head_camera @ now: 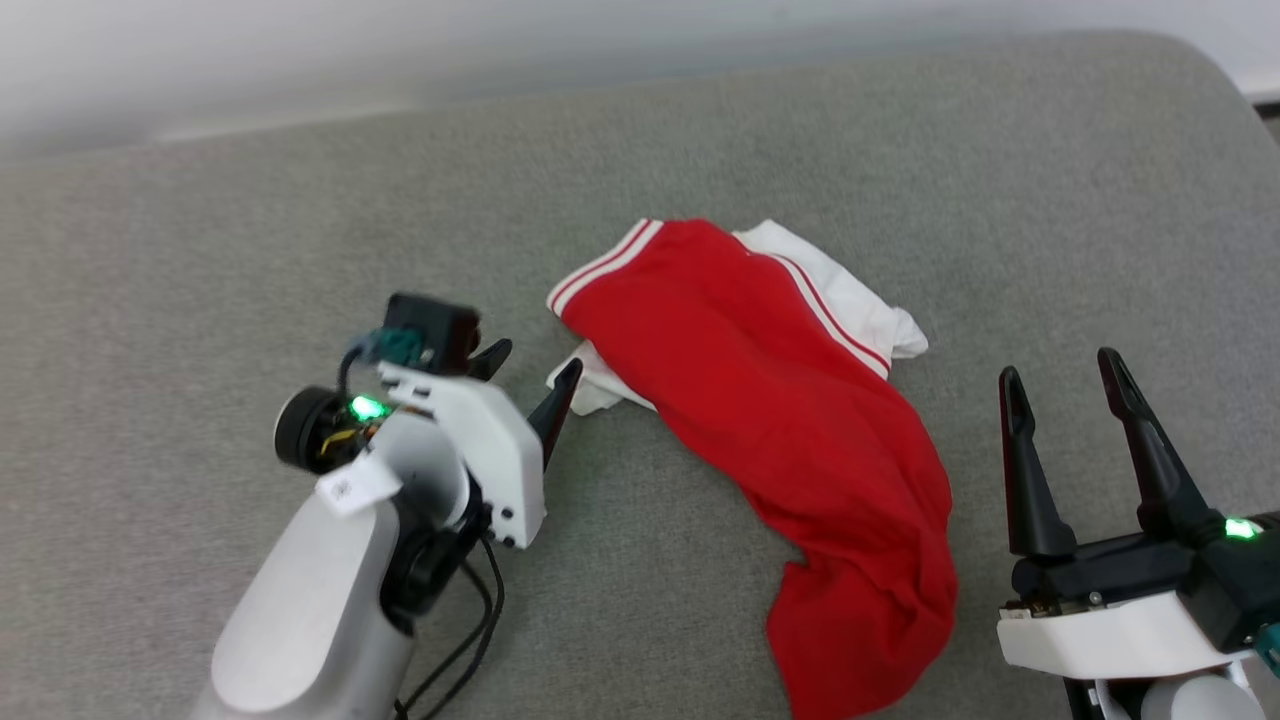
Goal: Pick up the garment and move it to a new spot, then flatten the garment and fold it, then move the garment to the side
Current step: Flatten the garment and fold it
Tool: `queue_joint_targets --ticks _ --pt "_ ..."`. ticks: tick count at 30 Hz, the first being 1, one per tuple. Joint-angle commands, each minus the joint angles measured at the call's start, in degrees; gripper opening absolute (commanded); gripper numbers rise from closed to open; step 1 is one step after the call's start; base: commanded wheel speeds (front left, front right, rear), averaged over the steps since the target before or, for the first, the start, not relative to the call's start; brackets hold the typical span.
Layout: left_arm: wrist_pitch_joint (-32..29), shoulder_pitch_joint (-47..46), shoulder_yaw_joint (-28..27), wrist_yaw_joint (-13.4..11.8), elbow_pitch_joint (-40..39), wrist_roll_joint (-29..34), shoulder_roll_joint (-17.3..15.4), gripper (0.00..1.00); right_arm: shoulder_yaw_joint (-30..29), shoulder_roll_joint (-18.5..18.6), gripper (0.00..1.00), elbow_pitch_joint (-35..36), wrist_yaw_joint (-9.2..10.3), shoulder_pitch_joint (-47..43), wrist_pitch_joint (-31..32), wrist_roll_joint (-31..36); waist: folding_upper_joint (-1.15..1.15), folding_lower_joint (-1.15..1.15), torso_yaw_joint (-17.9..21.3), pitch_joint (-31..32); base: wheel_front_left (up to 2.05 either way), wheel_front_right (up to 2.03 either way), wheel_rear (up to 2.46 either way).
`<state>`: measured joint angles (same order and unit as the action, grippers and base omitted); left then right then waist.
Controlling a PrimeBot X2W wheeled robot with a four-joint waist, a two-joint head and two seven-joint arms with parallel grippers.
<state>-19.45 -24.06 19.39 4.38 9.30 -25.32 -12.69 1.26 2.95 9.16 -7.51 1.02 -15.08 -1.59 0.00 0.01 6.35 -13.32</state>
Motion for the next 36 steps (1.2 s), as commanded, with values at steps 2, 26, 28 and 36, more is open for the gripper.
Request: queue_joint_targets --ticks 2,26,28,36 --pt "-6.1 -4.0 1.5 -0.2 0.0 0.7 -0.8 1.0 0.4 -0.1 1.0 0.2 0.04 1.4 -0.1 -0.5 0.0 -0.01 1.8 -3.8 0.0 0.0 0.0" --pt "-13.6 -6.9 6.8 -0.8 9.4 2.1 -2.2 0.0 0.5 -0.1 1.0 -0.6 0.04 3.8 -0.1 -0.2 0.0 -0.01 1.9 -8.8 0.0 0.0 0.0" --pt "-11.5 -6.3 5.7 -1.2 8.5 1.9 -2.7 0.0 0.5 -0.1 1.0 -0.8 0.04 3.6 -0.1 -0.2 0.0 -0.01 1.3 -7.5 0.0 0.0 0.0" --pt "-6.6 -3.6 0.1 -2.7 0.2 0.3 -7.8 0.0 0.0 -0.1 1.0 -2.0 0.04 2.0 -0.1 -0.8 0.0 -0.01 -1.4 -2.2 0.0 0.0 0.0"
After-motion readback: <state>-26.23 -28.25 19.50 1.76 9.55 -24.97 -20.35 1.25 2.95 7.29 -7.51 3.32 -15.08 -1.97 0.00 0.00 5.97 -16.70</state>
